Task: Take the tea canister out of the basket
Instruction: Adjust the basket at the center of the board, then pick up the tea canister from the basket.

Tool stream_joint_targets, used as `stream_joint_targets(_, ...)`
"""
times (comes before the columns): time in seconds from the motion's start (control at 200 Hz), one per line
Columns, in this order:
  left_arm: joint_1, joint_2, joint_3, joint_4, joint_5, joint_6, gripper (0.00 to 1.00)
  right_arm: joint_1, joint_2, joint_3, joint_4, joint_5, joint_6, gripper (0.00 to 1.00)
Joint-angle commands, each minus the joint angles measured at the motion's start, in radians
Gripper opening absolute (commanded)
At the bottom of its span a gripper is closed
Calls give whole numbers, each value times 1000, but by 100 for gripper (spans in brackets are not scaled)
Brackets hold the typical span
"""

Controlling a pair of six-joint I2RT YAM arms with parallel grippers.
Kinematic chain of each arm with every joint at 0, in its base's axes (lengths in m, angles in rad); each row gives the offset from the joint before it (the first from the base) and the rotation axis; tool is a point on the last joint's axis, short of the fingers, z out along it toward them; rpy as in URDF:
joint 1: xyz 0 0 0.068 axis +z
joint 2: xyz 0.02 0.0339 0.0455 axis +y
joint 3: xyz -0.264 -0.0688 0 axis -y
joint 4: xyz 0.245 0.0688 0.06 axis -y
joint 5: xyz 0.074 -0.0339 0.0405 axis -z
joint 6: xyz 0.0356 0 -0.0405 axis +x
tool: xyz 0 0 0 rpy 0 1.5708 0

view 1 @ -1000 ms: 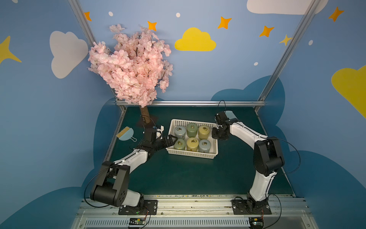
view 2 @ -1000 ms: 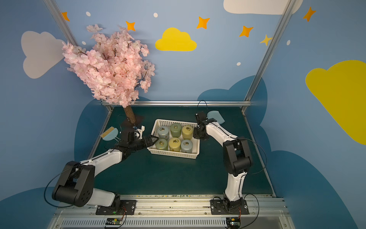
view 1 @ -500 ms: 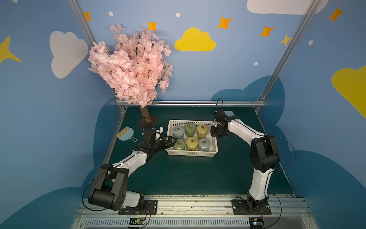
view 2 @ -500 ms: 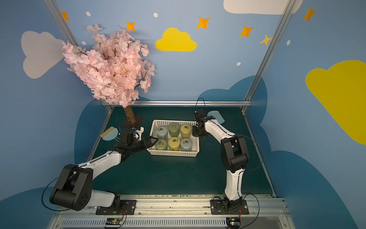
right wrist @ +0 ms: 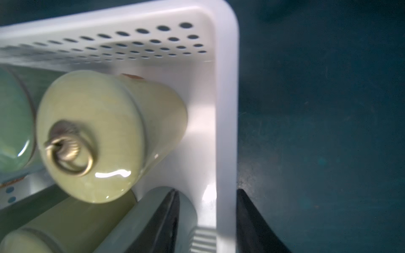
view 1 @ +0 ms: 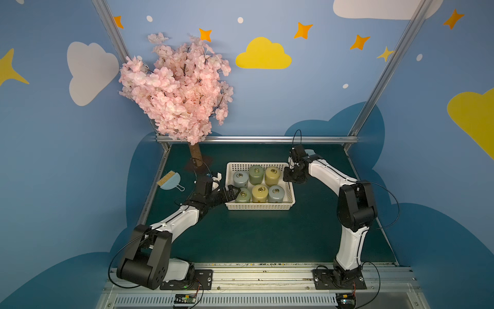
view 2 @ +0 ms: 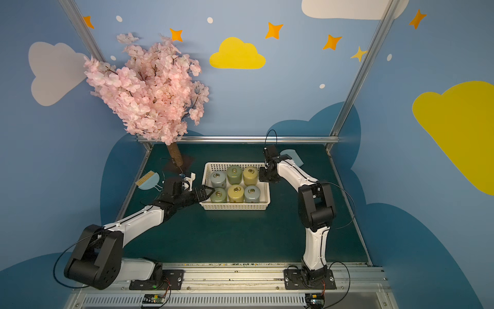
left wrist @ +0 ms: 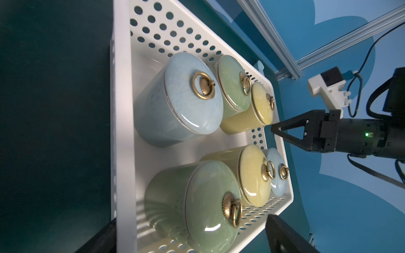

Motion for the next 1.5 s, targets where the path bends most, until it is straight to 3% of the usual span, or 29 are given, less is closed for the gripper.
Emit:
stream_joint_targets(0.0, -6, -59, 8, -18, 12, 5, 99, 5, -81, -23, 36, -27, -5, 58)
stream_joint_targets(0.24, 42, -136, 37, -146, -53, 61, 100, 5, -229, -161, 42, -7, -53, 71)
stream_joint_targets(0.41, 51, -212, 48, -223, -100, 157, 100, 26, -358, -282, 99, -36, -221, 79)
stream_joint_targets(0.491, 51, -254, 39, -238, -114, 195, 100, 42, -404, -325, 114, -86, -338, 94)
stream_joint_targets(0.621, 45, -313, -12, -184, -113, 209, 100, 58, -437, -346, 101, -120, -405, 98)
stream_joint_targets(0.761, 41, -360, -62, -159, -132, 213, 100, 70, -428, -340, 71, -190, -464, 98)
stream_joint_targets(1.071, 35, -540, -251, -18, -251, 225, 100, 103, -339, -253, -20, -218, -520, 98)
stream_joint_targets(1.492, 34, -584, -337, 35, -274, 276, 100, 179, -194, -143, -91, -47, -556, 98)
